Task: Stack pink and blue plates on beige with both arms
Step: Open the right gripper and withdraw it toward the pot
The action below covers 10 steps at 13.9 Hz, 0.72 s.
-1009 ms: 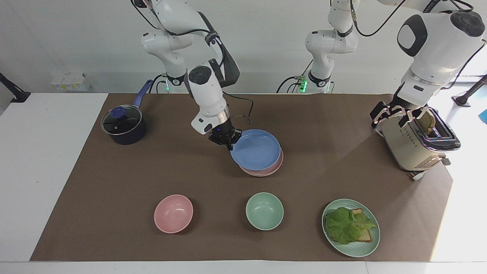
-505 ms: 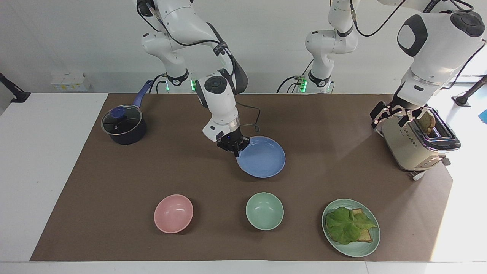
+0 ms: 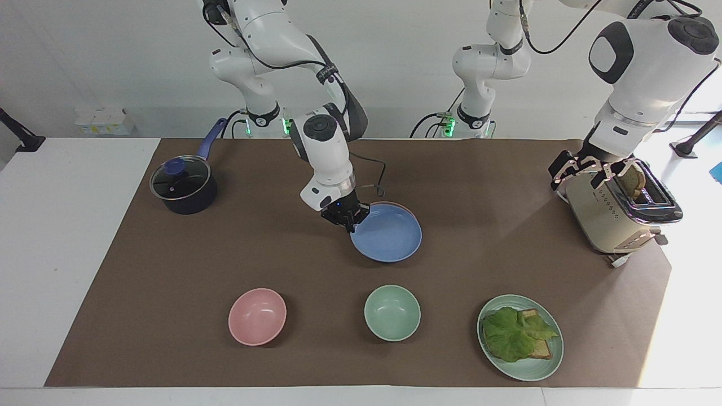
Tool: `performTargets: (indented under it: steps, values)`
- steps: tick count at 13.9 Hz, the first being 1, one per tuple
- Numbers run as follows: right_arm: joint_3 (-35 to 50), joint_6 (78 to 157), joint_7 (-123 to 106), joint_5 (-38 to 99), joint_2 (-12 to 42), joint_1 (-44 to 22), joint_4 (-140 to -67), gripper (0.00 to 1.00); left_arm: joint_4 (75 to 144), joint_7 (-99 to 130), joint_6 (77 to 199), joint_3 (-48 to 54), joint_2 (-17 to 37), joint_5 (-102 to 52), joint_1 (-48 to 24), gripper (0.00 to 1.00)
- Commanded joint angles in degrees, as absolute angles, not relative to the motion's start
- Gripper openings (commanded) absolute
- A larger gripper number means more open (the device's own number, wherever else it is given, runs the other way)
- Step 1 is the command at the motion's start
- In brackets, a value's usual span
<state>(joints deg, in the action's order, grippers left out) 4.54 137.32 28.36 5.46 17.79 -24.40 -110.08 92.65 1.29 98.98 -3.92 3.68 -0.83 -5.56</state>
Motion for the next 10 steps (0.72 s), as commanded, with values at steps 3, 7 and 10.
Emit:
performTargets:
  steps: [3, 7, 10]
  values:
    - [4.75, 133.95, 30.06, 3.96, 17.4, -24.34, -110.13, 0.23, 92.9, 1.67, 98.35, -4.04, 2.9, 0.0, -5.63, 1.0]
    - [4.57, 133.42, 29.36, 3.96, 15.48, -23.65, -109.6, 1.0, 92.9, 1.67, 98.35, -4.04, 2.9, 0.0, -5.63, 1.0]
    - [4.31, 129.83, 29.0, 3.96, 11.44, -20.84, -109.69, 1.0, 92.9, 1.67, 98.35, -4.04, 2.9, 0.0, -5.63, 1.0]
